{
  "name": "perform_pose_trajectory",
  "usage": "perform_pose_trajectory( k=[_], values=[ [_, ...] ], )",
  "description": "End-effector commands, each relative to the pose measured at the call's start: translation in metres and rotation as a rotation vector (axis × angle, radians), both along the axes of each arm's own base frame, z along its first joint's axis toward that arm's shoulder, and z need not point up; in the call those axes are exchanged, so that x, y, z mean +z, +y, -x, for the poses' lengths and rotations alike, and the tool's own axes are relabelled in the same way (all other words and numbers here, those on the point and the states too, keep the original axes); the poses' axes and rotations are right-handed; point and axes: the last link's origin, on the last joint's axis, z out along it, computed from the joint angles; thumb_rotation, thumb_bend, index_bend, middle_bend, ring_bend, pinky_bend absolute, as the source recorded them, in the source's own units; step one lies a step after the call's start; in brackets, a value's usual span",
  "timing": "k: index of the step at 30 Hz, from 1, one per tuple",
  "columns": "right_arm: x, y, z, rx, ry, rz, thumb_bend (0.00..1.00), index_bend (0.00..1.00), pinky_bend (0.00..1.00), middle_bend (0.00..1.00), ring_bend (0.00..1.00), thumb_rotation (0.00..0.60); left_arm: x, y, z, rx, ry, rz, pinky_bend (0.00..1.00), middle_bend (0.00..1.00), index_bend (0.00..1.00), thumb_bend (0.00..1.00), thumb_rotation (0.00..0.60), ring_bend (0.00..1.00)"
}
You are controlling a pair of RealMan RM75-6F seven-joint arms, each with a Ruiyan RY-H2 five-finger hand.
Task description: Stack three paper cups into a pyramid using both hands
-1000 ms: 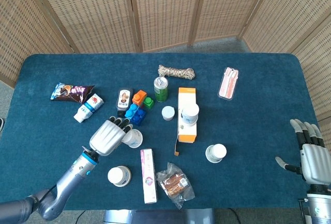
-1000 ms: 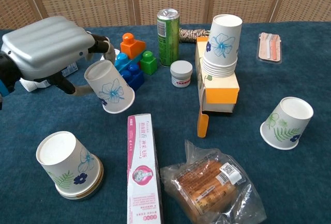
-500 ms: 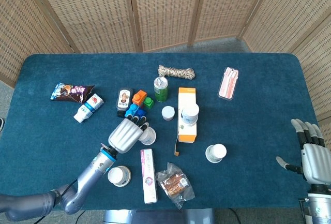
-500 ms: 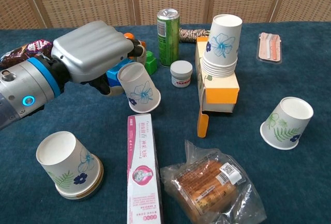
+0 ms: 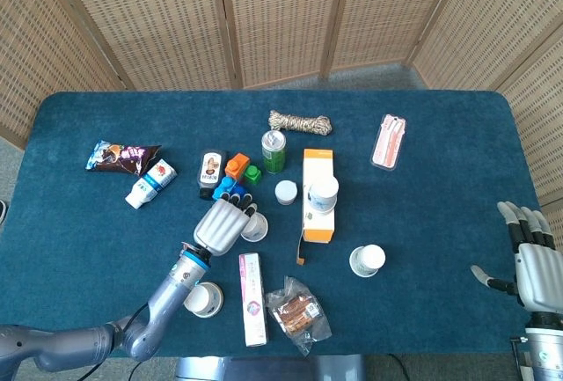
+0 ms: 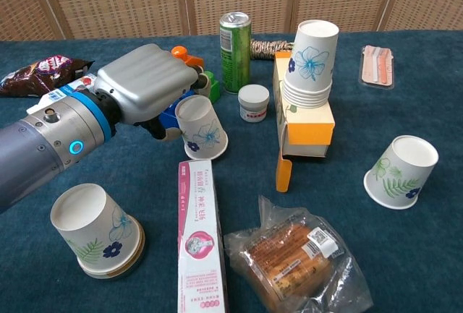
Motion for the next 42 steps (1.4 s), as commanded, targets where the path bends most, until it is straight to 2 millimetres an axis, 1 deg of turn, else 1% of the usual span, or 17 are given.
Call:
perform_pose_trajectory(
  k=[1,2,4,5,8,13,17,20,25,30,33,35,42],
  values=[
    [0.000,0.000,0.000,-0.001,0.001,0.001,0.05,0.00,0.00,0.00,0.00,0.600,-0.001,-0.001,0.000,0.011,-0.004,0.009,0.53,0.20,0.29,0.30,0.600,0.31],
    [0.000,0.000,0.000,-0.001,0.001,0.000,0.05,0.00,0.00,0.00,0.00,0.600,0.000,-0.002,0.000,0.016,-0.007,0.011,0.51,0.13,0.27,0.29,0.600,0.27],
    [0.000,-0.001,0.000,0.000,0.000,-0.001,0.05,0.00,0.00,0.00,0.00,0.600,0.002,-0.003,0.000,0.020,-0.013,0.013,0.50,0.04,0.22,0.29,0.600,0.20],
    [0.000,-0.001,0.000,0.001,0.000,-0.002,0.05,0.00,0.00,0.00,0.00,0.600,0.003,-0.003,0.000,0.023,-0.018,0.018,0.49,0.01,0.19,0.29,0.600,0.17],
    [0.000,0.000,-0.001,0.002,-0.002,-0.002,0.05,0.00,0.00,0.00,0.00,0.600,0.006,-0.005,0.000,0.036,-0.034,0.030,0.45,0.00,0.14,0.28,0.600,0.11],
    [-0.001,0.000,-0.001,0.003,0.005,-0.003,0.05,0.00,0.00,0.00,0.00,0.600,0.015,-0.009,0.007,0.053,-0.064,0.053,0.42,0.00,0.12,0.28,0.600,0.08],
    [-0.002,0.000,-0.001,0.004,0.008,-0.003,0.05,0.00,0.00,0.00,0.00,0.600,0.026,-0.009,0.015,0.063,-0.067,0.081,0.35,0.00,0.10,0.28,0.600,0.00],
    [-0.002,0.001,-0.002,0.006,0.010,-0.003,0.05,0.00,0.00,0.00,0.00,0.600,0.034,-0.009,0.022,0.064,-0.081,0.099,0.32,0.00,0.09,0.27,0.600,0.00],
    [-0.004,0.001,-0.002,0.006,0.019,-0.006,0.05,0.00,0.00,0.00,0.00,0.600,0.052,-0.012,0.039,0.019,-0.066,0.109,0.30,0.00,0.08,0.27,0.600,0.00],
    [-0.006,0.001,-0.004,0.010,0.024,-0.010,0.05,0.00,0.00,0.00,0.00,0.600,0.069,-0.014,0.057,0.018,-0.057,0.114,0.29,0.00,0.08,0.27,0.600,0.00],
    [-0.007,0.002,-0.005,0.012,0.028,-0.013,0.05,0.00,0.00,0.00,0.00,0.600,0.080,-0.016,0.068,0.032,-0.041,0.120,0.26,0.00,0.05,0.27,0.600,0.00],
    [-0.008,0.002,-0.005,0.012,0.033,-0.014,0.05,0.00,0.00,0.00,0.00,0.600,0.089,-0.019,0.073,0.032,-0.038,0.129,0.24,0.00,0.02,0.27,0.600,0.00],
    [-0.009,0.002,-0.006,0.013,0.037,-0.016,0.05,0.00,0.00,0.00,0.00,0.600,0.118,-0.033,0.090,-0.002,-0.043,0.155,0.23,0.00,0.02,0.26,0.600,0.00]
  ],
)
